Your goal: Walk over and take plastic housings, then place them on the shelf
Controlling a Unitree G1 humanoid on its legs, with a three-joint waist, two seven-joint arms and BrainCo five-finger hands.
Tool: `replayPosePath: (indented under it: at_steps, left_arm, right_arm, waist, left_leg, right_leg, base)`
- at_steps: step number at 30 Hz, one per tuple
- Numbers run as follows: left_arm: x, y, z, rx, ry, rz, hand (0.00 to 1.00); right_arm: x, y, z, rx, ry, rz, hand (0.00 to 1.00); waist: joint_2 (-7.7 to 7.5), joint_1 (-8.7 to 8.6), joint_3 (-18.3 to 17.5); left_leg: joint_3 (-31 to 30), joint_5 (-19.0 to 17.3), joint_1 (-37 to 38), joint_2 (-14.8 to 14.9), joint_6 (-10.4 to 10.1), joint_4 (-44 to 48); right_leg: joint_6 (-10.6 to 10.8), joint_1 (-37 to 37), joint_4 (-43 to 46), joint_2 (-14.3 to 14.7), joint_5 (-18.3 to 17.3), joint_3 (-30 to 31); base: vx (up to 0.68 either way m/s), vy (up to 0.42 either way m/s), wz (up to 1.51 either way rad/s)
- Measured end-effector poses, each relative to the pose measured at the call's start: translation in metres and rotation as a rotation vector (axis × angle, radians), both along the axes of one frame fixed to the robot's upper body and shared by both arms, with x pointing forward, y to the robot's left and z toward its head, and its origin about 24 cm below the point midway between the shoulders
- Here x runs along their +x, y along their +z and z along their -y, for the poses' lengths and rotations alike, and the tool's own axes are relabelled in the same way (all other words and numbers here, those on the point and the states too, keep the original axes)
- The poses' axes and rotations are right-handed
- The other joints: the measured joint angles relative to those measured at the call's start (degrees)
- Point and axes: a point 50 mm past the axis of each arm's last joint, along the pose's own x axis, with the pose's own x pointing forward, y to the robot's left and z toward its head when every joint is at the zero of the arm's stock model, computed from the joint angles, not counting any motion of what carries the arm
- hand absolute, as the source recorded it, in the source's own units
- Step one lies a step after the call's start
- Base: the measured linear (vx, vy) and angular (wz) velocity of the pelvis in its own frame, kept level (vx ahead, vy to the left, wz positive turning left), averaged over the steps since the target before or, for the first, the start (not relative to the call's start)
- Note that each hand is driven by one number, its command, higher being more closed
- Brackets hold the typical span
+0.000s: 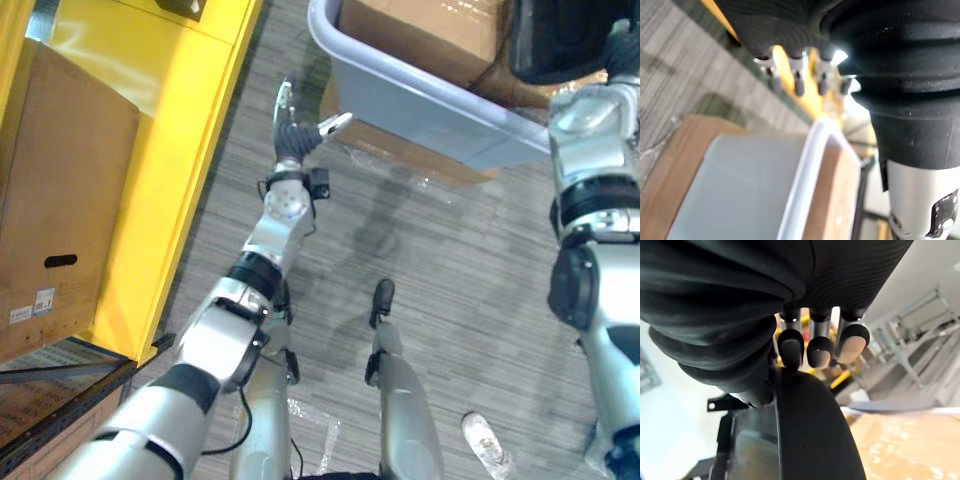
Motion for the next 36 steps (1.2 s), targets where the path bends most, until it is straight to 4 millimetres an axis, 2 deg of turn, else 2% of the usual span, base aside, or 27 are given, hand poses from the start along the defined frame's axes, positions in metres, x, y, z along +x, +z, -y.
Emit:
replayPosePath:
  at_steps: [6,9,16,19,22,25,32,36]
  left_arm:
    - [0.001,-0.002,0.0,-0.031,-0.009,-0.019,0.0]
    - [0.001,-0.002,-0.001,-0.04,-0.011,-0.019,0.0]
    - [0.002,-0.003,-0.004,-0.142,-0.036,-0.046,0.0]
    - [0.004,0.0,-0.01,-0.191,-0.063,-0.053,0.0]
    - [0.005,0.009,-0.007,-0.242,-0.107,-0.045,0.0]
    - [0.005,0.018,-0.003,-0.272,-0.154,-0.03,0.0]
    - [0.005,0.015,0.001,-0.276,-0.229,-0.051,0.0]
    - [0.004,0.013,0.008,-0.267,-0.295,-0.065,0.0]
  right_arm:
    - [0.0,0.004,-0.001,-0.003,0.002,0.009,1.0]
    - [0.0,0.006,-0.005,-0.035,0.003,0.009,1.0]
    - [-0.02,0.052,-0.032,-0.18,0.024,0.238,1.0]
    - [-0.03,0.066,-0.047,-0.272,0.036,0.317,1.0]
    - [-0.037,0.061,-0.056,-0.345,0.045,0.357,1.0]
    - [-0.037,0.053,-0.065,-0.372,0.07,0.368,1.0]
    - [-0.039,0.027,-0.097,-0.485,0.173,0.362,1.0]
    - [-0.043,0.017,-0.118,-0.591,0.26,0.363,1.0]
  waist:
    - [-0.13,-0.06,0.1]
    - [-0.66,-0.3,0.4]
    - [-0.8,-0.82,0.4]
    - [-1.58,-1.72,0.4]
    - [-2.84,-1.92,0.2]
    - [-3.04,-2.25,0.2]
    - [-3.08,-2.73,0.2]
    - [-3.3,-3.01,0.1]
  left_leg:
    - [0.0,0.0,0.2,0.0,0.0,0.0]
    - [0.0,0.0,0.6,0.0,0.0,0.0]
    - [0.1,0.0,1.4,0.0,0.0,-0.2]
    - [0.2,-0.2,2.4,0.1,-0.3,-0.2]
    - [0.3,-0.7,3.7,0.2,-0.5,-0.1]
    - [0.4,-0.8,4.9,0.2,-0.6,-0.1]
    - [1.8,-2.1,9.2,0.6,-1.1,0.0]
    - [2.2,-4.5,12.0,1.2,-1.6,2.3]
  right_leg:
    - [0.0,0.2,0.0,0.0,0.0,0.0]
    - [-0.1,0.7,-0.2,0.0,0.0,-0.1]
    - [-0.1,1.4,-0.4,0.1,0.1,0.0]
    - [-0.3,2.6,-1.0,0.1,0.3,0.0]
    - [-0.3,3.7,-1.0,0.2,0.2,0.3]
    - [-0.3,4.7,-1.0,0.2,0.1,0.3]
    - [-0.3,8.2,-0.8,0.4,-0.7,1.6]
    - [-0.4,11.7,-0.7,0.8,-1.7,1.8]
  base:
    - [-0.01,-0.002,0.0]
    - [0.0,0.0,0.0]
    - [0.0,0.0,0.0]
    - [-0.03,-0.015,-0.03]
    - [-0.04,-0.027,-0.07]
    - [-0.04,-0.01,-0.03]
    - [-0.03,-0.017,-0.11]
    - [0.02,-0.048,-0.09]
